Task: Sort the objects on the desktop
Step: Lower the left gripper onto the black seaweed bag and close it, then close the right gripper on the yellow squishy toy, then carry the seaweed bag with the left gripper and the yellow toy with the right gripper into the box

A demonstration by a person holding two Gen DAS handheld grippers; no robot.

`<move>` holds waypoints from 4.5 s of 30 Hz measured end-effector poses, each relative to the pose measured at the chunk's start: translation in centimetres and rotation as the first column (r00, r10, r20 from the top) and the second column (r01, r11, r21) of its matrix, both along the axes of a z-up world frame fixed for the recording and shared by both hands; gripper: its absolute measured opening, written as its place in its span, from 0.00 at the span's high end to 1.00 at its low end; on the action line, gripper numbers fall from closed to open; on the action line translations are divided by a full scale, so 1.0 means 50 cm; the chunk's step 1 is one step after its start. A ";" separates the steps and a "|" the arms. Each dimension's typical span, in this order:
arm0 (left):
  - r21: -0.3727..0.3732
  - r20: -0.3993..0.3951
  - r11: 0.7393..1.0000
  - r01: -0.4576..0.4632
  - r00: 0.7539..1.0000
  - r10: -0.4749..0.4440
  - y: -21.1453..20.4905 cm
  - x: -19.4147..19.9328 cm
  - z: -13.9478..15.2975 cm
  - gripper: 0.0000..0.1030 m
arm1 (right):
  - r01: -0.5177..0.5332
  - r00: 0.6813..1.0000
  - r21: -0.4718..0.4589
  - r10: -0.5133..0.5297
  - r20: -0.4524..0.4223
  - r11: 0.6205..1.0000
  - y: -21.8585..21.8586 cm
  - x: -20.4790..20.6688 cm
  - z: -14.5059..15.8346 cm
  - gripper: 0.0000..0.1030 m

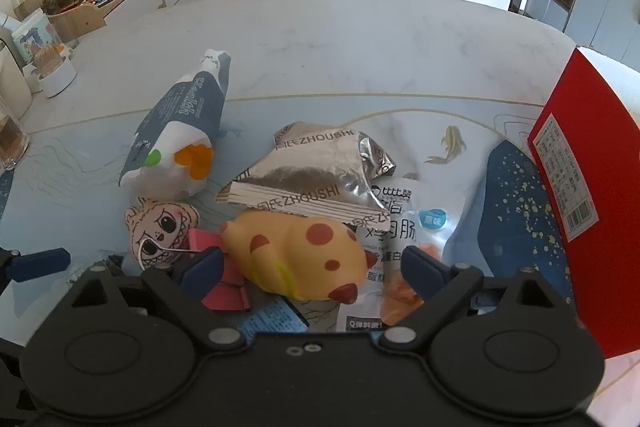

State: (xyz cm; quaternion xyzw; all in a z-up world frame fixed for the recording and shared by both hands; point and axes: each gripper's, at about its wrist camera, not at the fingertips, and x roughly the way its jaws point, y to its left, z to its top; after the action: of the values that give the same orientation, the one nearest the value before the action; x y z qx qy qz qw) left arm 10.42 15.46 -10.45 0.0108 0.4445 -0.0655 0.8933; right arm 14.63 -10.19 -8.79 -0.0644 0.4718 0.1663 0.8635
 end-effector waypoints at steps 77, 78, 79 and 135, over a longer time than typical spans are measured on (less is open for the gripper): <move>0.031 0.109 0.985 0.167 0.979 -0.170 -0.281 -0.031 0.247 0.64 | 0.065 0.987 0.236 -0.098 0.129 0.970 -0.326 -0.122 0.214 0.58; 0.033 0.112 0.984 0.173 0.978 -0.176 -0.289 -0.029 0.250 0.64 | 0.072 0.986 0.240 -0.106 0.132 0.968 -0.338 -0.122 0.216 0.58; 0.036 0.116 0.983 0.181 0.976 -0.184 -0.300 -0.027 0.255 0.64 | 0.079 0.984 0.244 -0.114 0.134 0.967 -0.349 -0.122 0.219 0.58; 0.084 -0.082 0.869 0.488 0.872 -0.482 -0.799 0.258 0.176 0.63 | 0.270 0.954 0.132 -0.284 0.099 0.954 -0.737 0.124 0.137 0.58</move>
State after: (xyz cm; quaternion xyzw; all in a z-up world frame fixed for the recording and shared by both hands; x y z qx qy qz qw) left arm 23.33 -24.48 -1.66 0.1655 0.4560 -0.2651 0.8333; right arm 20.83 -47.04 -1.92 0.0436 0.4141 0.0668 0.9067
